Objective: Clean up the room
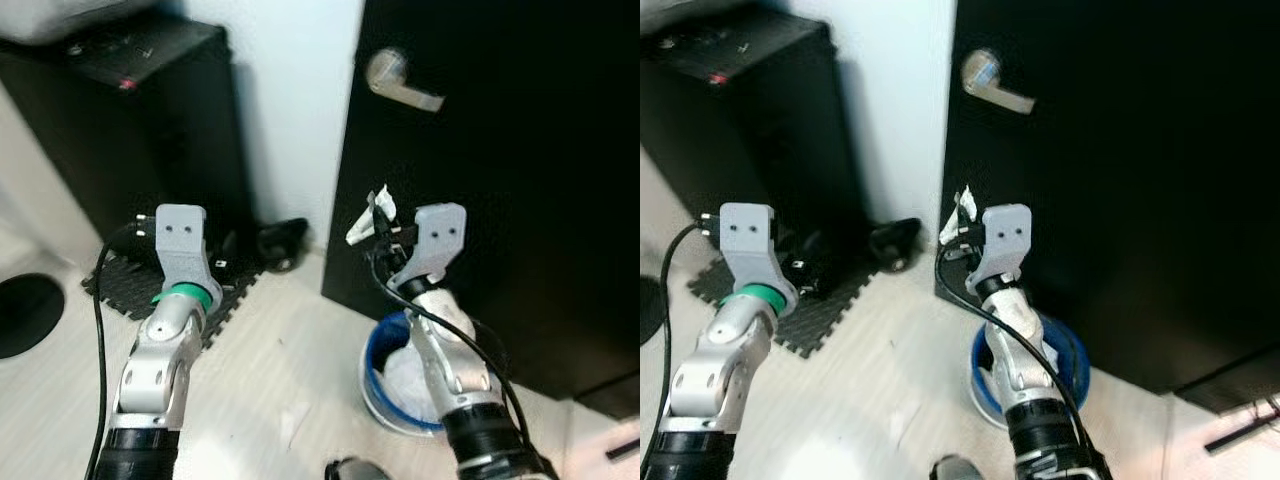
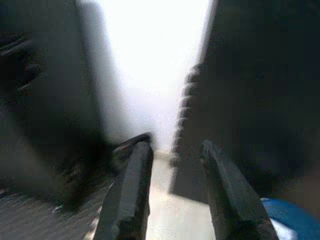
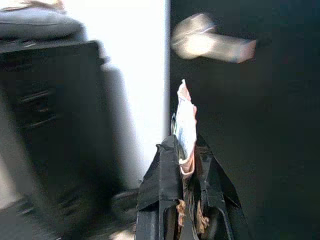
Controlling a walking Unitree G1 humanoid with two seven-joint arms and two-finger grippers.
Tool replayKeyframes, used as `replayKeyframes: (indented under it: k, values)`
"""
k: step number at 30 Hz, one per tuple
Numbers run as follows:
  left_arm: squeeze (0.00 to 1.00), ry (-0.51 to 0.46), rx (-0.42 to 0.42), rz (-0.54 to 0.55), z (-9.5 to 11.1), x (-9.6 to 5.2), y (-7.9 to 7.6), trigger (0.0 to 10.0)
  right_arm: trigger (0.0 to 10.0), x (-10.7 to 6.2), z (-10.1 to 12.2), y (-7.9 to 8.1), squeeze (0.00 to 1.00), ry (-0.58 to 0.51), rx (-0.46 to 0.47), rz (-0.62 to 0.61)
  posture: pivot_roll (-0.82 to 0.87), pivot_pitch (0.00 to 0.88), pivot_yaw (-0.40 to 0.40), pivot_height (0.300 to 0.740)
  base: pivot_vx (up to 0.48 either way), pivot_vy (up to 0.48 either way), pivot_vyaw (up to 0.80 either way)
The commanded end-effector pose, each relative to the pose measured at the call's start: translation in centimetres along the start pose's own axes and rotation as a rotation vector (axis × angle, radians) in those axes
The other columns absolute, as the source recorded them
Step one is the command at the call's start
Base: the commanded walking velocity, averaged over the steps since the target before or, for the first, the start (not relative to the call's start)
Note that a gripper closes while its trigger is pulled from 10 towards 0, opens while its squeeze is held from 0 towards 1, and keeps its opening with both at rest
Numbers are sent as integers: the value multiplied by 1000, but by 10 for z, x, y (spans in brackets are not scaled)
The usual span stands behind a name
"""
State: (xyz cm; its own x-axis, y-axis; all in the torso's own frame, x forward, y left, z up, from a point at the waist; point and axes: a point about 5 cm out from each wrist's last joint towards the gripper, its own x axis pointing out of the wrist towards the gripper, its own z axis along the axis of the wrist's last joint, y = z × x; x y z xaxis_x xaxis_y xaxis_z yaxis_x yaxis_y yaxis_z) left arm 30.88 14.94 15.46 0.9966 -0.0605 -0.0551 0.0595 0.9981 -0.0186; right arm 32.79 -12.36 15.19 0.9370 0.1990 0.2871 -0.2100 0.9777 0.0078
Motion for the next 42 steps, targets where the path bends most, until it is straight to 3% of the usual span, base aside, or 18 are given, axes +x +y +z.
replayKeyframes:
  k: [1,42]
  values:
    - [0,27,7,13,-6,-2,5,10000,10000,-3,-4,4,0,13,12,4,-61,35,54,740,0,0,-800]
    - [0,22,12,8,-4,1,4,10000,10000,1,-3,3,0,5,8,-18,-57,33,63,740,0,0,-800]
